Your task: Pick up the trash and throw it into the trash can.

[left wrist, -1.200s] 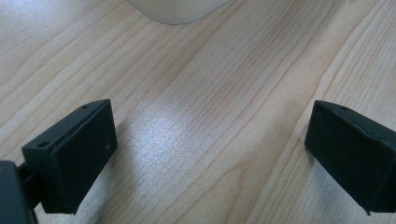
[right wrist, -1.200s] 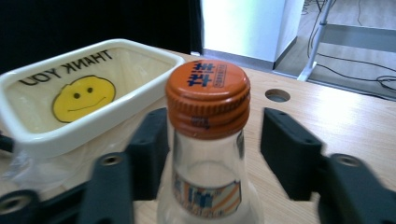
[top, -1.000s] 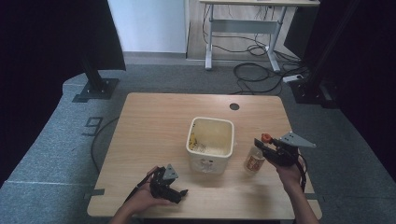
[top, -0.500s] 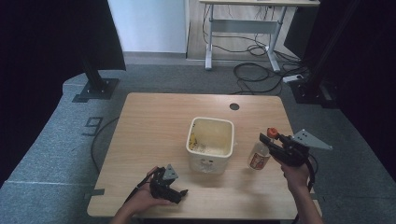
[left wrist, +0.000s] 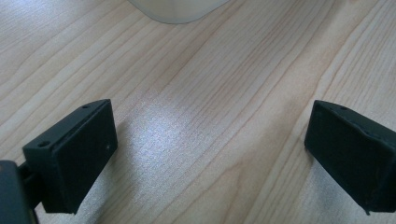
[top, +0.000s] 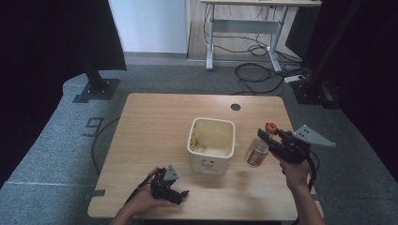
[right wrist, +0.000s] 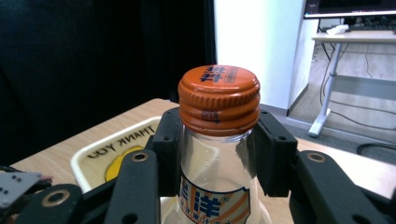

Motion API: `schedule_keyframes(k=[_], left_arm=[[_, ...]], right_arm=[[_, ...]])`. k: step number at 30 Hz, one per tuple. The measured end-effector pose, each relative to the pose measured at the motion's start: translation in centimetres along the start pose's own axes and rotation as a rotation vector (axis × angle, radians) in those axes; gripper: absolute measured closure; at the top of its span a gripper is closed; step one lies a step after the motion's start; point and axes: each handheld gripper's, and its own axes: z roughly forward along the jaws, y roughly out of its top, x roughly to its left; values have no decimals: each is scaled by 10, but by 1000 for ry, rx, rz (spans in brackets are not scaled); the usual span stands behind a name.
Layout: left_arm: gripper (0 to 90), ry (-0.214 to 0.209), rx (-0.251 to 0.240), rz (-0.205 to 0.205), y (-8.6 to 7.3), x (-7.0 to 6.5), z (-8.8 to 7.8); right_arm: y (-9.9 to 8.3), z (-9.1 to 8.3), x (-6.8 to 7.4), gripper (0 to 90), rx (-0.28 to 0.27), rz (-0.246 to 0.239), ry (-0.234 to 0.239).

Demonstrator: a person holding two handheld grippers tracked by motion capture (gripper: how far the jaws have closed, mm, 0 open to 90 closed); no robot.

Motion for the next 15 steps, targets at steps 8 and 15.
schedule_keyframes(k=[8,15], left_arm=[[25,0,1,0,0,0,0],[25,1,2,2,0,0,0]], right_arm=[[17,4,11,582,-30,-3,35],[35,10,24,582,-46,-15,60]])
